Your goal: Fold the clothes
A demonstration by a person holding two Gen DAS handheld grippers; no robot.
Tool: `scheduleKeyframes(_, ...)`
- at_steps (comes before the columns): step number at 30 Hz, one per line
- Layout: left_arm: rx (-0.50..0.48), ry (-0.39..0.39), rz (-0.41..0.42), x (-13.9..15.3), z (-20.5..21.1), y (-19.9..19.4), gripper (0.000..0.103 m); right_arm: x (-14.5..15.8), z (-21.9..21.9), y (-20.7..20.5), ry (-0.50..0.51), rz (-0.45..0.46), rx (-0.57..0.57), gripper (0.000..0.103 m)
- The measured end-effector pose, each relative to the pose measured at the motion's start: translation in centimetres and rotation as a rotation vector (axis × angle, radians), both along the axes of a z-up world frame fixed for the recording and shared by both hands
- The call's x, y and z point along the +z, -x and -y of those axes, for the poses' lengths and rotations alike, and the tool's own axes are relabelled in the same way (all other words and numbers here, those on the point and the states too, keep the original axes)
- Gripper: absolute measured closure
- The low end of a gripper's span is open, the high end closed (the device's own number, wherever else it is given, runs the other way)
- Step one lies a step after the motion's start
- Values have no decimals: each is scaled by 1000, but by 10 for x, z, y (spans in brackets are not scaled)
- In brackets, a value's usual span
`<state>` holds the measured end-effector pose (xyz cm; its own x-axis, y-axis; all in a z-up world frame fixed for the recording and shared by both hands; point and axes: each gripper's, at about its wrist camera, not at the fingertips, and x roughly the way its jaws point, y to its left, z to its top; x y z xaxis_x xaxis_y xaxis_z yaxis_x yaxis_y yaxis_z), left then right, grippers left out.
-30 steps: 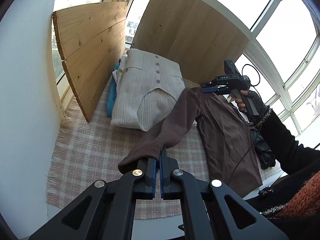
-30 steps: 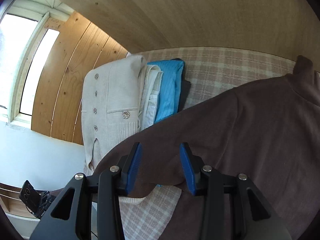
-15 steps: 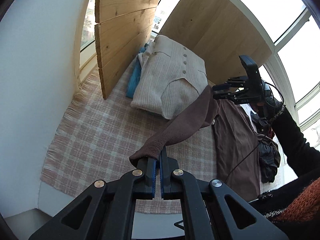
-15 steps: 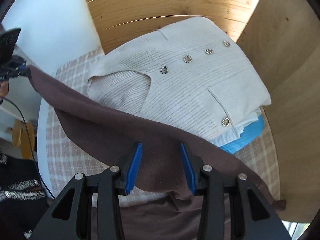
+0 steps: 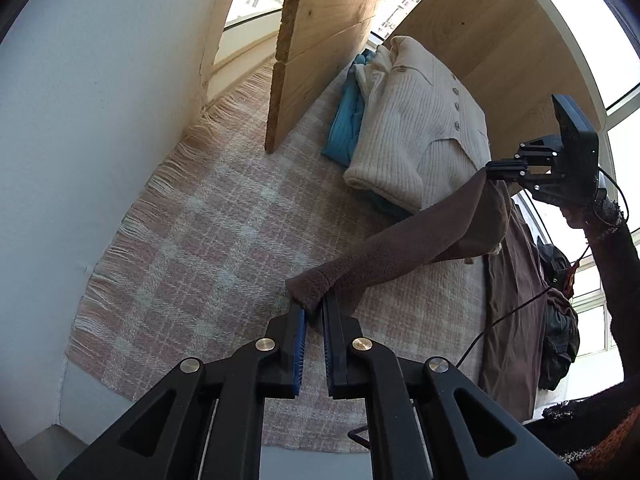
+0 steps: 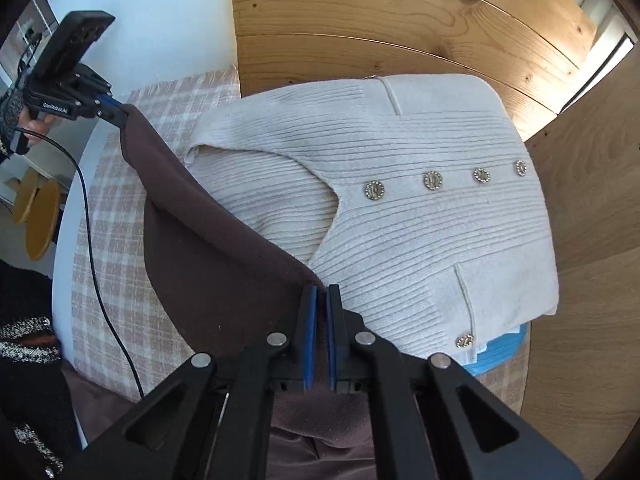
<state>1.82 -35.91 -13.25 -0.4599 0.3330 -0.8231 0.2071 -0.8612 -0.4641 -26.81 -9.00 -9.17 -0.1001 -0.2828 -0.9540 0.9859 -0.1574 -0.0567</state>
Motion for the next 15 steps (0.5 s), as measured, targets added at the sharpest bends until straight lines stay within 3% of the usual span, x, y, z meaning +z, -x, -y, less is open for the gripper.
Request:
scheduleKeyframes(4, 8, -15, 12, -16, 7, 5, 91, 6, -2, 1, -11, 15, 21, 98)
scheduleKeyframes(5, 3, -15, 15, -18, 7, 4, 89, 7, -1, -4, -13, 6, 46, 91)
scheduleKeyframes(8, -10, -19, 25, -23, 6, 2, 84, 11, 3, -24, -11, -33, 151, 56)
scheduleKeyframes(11, -14, -34, 25, -26, 2, 1, 85, 5, 14, -41, -34, -60, 260, 54)
scheduleKeyframes(15, -38, -39, 21, -29, -8, -1, 85, -11, 28, -45, -95, -31, 322, 54)
